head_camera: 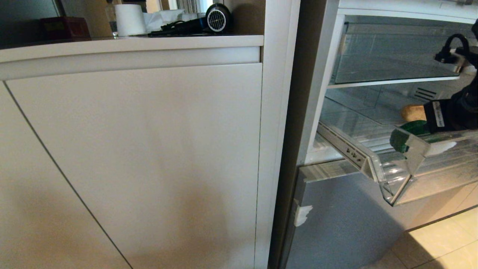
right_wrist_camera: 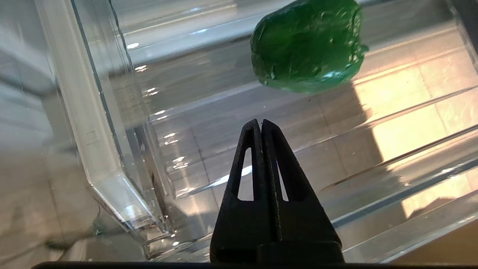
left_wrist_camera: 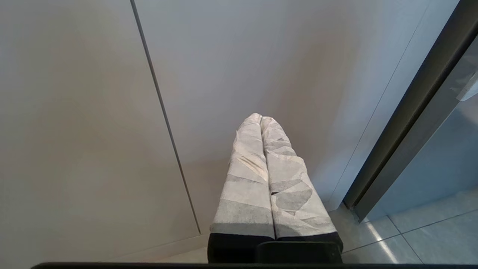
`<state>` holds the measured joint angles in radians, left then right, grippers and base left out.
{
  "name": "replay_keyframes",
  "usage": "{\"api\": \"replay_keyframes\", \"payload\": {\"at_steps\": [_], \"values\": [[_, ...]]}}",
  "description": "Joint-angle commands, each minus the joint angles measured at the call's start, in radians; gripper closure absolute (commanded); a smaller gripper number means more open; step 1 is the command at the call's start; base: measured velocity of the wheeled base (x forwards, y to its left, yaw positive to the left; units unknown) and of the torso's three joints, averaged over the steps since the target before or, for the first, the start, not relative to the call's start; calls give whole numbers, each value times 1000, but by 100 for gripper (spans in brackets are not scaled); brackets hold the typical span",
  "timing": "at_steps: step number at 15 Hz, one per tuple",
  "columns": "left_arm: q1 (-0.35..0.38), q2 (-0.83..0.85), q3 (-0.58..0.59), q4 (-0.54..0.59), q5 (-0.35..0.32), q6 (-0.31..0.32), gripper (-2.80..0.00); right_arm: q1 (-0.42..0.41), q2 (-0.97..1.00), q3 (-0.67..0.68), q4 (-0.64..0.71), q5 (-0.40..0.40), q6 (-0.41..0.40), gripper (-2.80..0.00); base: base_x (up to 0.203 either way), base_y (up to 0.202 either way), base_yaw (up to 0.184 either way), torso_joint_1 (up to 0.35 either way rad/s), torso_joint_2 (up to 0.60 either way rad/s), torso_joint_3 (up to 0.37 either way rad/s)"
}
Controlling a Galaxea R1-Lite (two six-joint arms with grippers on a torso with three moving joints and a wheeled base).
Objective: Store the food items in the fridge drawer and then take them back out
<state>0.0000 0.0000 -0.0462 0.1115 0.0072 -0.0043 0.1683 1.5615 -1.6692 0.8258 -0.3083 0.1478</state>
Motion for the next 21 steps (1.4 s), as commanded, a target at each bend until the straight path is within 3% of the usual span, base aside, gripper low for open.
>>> {"api": "replay_keyframes", "payload": {"at_steps": [1,4,8,12,15,16,21], "values": [[0,0,0,0,1,0,0,0,-54,3,56,-2,3,0,0,0,0,0,0,0],[0,0,0,0,0,0,0,2,-110,6,157,-2,24,0,0,0,0,0,0,0],[0,0,0,1,0,0,0,3,-178,20,189,1,23,0,0,0,0,0,0,0],[0,0,0,0,0,0,0,4,-102,19,6,-1,28,0,0,0,0,0,0,0],[0,1,0,0,1,0,0,3,4,-12,-34,-10,35,0,0,0,0,0,0,0],[0,0,0,0,0,0,0,0,27,-36,-36,-11,36,-280,0,0,0,0,0,0],[0,0,0,0,0,0,0,-7,72,-170,-36,-11,29,-280,0,0,0,0,0,0]]}}
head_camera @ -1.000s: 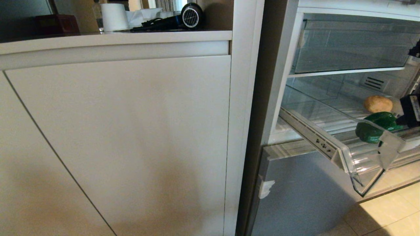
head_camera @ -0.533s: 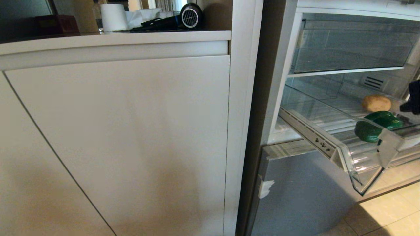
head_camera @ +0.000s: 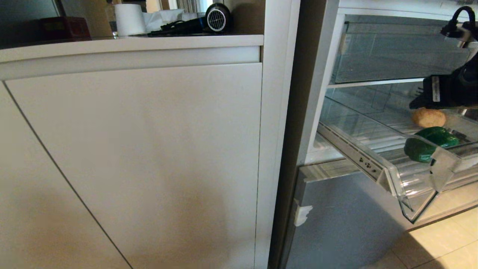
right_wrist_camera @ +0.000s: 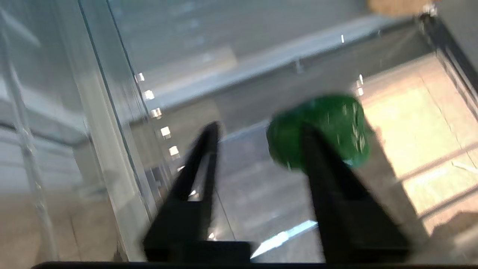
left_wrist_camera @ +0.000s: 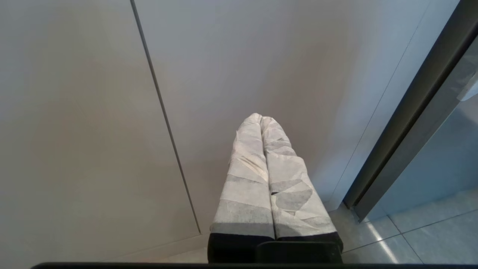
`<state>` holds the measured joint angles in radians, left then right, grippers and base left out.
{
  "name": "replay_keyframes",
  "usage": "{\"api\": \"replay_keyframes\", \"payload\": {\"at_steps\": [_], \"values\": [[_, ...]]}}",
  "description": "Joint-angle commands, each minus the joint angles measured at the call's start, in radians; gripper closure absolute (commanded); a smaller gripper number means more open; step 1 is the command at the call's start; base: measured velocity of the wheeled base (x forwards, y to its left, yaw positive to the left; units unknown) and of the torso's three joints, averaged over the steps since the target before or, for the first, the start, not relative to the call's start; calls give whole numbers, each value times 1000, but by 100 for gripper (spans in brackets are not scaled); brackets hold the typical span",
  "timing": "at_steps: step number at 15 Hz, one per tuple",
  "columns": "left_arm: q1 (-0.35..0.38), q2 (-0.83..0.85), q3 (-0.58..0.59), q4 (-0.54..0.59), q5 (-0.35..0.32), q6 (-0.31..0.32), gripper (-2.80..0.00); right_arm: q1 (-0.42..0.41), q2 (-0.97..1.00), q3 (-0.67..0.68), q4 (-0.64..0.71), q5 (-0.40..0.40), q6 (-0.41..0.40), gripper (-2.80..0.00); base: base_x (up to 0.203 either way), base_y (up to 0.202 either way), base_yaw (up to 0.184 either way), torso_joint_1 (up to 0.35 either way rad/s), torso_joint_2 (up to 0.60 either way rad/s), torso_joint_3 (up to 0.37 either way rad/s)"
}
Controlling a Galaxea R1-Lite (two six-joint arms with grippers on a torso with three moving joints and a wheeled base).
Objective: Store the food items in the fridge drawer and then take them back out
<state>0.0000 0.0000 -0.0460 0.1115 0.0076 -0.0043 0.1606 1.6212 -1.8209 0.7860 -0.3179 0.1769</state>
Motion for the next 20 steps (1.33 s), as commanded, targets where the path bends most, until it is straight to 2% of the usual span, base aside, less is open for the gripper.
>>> {"api": "replay_keyframes", "payload": {"at_steps": [1,5,10,14,17,20], "values": [[0,0,0,0,0,0,0,6,-14,-10,4,0,-1,-280,0,0,0,0,0,0],[0,0,0,0,0,0,0,31,-208,86,7,4,-11,-280,0,0,0,0,0,0],[0,0,0,0,0,0,0,48,-571,283,6,8,-53,-280,0,0,0,0,0,0],[0,0,0,0,0,0,0,43,-844,393,5,13,-191,-280,0,0,0,65,-194,-126],[0,0,0,0,0,0,0,13,-928,463,4,17,-224,-280,0,0,0,160,-453,-297],[0,0,0,0,0,0,0,13,-936,460,4,16,-226,-280,0,0,0,190,-504,-315]]}}
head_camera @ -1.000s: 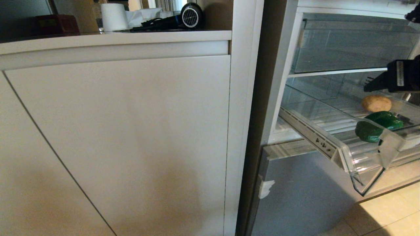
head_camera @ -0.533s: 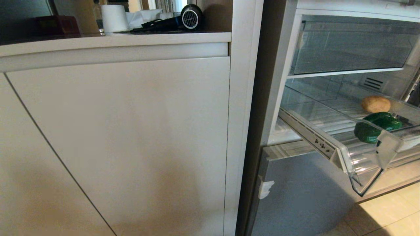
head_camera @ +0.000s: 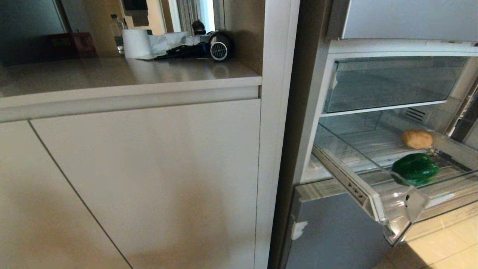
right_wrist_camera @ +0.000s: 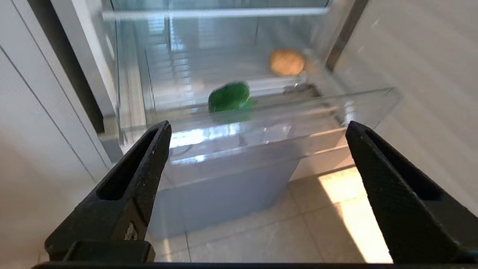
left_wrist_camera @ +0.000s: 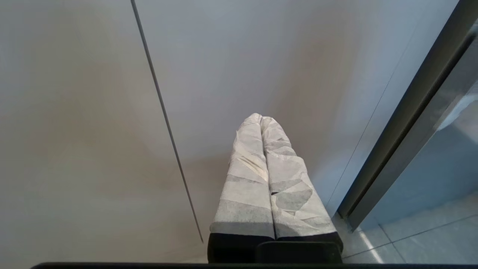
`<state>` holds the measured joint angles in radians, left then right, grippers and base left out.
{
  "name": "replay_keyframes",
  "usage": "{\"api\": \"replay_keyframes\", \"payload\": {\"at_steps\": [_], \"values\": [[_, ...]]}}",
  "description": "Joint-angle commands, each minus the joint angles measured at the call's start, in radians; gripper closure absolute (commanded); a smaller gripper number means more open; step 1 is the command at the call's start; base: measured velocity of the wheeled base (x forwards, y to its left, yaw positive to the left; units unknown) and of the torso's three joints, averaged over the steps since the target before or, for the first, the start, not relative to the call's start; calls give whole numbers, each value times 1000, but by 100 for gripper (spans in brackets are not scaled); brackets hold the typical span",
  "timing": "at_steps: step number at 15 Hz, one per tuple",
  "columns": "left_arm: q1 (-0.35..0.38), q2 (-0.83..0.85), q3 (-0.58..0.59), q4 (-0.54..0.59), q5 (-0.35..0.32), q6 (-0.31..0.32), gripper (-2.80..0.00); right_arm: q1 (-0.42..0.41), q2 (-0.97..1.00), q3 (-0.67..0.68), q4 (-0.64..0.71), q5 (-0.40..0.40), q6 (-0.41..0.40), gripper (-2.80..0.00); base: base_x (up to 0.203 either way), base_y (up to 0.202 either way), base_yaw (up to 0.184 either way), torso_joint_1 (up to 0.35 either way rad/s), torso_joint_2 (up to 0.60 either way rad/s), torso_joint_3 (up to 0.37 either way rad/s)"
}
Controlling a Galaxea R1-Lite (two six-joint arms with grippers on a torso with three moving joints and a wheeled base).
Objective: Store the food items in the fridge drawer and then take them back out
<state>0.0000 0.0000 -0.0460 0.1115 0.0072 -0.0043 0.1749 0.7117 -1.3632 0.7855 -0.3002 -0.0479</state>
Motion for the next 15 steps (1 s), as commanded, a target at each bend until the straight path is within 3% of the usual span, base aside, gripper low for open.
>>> {"api": "replay_keyframes", "payload": {"at_steps": [1,15], "values": [[0,0,0,0,0,0,0,-2,-23,7,5,-2,-4,-280,0,0,0,200,-528,-319],[0,0,0,0,0,0,0,-1,95,93,1,12,-1,-280,0,0,0,228,-534,-309]]}}
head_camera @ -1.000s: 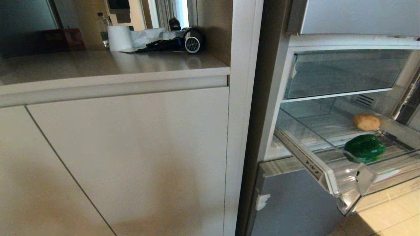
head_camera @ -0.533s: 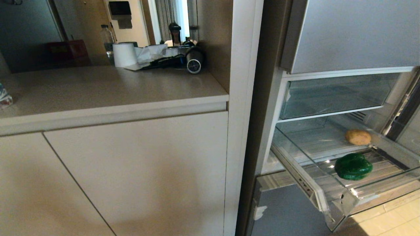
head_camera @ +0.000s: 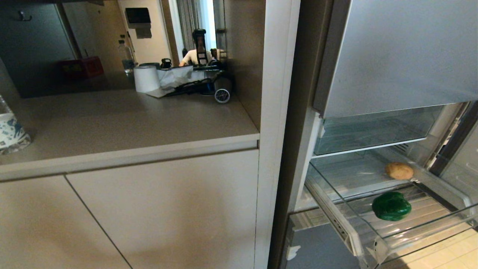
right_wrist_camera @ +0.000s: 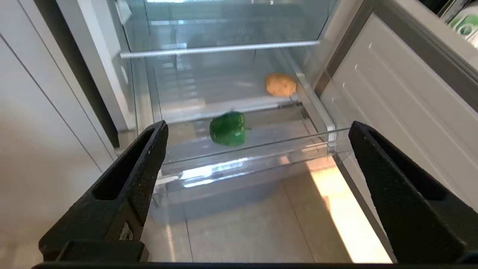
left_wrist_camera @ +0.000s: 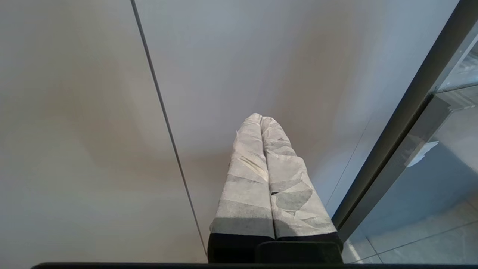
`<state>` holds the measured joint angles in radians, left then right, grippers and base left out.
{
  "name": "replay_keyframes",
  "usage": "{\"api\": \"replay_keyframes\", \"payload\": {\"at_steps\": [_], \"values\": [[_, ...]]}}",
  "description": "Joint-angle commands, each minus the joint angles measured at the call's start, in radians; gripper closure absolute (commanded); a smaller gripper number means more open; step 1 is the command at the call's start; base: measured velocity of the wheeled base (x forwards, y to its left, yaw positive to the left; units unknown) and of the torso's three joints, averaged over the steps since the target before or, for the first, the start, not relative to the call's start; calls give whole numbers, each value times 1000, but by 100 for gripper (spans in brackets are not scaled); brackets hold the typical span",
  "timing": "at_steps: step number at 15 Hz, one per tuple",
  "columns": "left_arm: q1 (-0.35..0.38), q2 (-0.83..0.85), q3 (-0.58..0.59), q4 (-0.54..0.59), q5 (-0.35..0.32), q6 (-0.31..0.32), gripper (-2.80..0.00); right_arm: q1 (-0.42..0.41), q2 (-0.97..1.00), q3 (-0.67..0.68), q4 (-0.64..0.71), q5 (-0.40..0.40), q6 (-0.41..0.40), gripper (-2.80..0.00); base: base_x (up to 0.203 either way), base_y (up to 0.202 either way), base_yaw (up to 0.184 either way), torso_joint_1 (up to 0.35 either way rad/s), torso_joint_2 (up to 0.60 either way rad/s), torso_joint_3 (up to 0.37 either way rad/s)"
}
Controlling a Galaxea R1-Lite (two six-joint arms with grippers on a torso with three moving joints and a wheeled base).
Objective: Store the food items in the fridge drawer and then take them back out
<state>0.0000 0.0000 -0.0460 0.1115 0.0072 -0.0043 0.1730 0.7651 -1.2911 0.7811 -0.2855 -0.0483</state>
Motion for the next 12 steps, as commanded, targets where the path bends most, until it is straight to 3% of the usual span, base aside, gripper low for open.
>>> {"api": "replay_keyframes", "payload": {"at_steps": [1,4,6,9,12], "values": [[0,0,0,0,0,0,0,1,56,48,5,-2,0,-280,0,0,0,71,-188,-94],[0,0,0,0,1,0,0,0,120,128,-65,-9,8,-280,0,0,0,15,-25,-12],[0,0,0,0,0,0,0,-21,237,148,-91,-23,56,-280,0,0,0,0,0,0],[0,0,0,0,0,0,0,-68,442,148,-107,-28,136,-280,0,0,0,0,0,0],[0,0,0,0,0,0,0,-133,597,156,-206,0,155,-280,0,0,0,0,0,0]]}}
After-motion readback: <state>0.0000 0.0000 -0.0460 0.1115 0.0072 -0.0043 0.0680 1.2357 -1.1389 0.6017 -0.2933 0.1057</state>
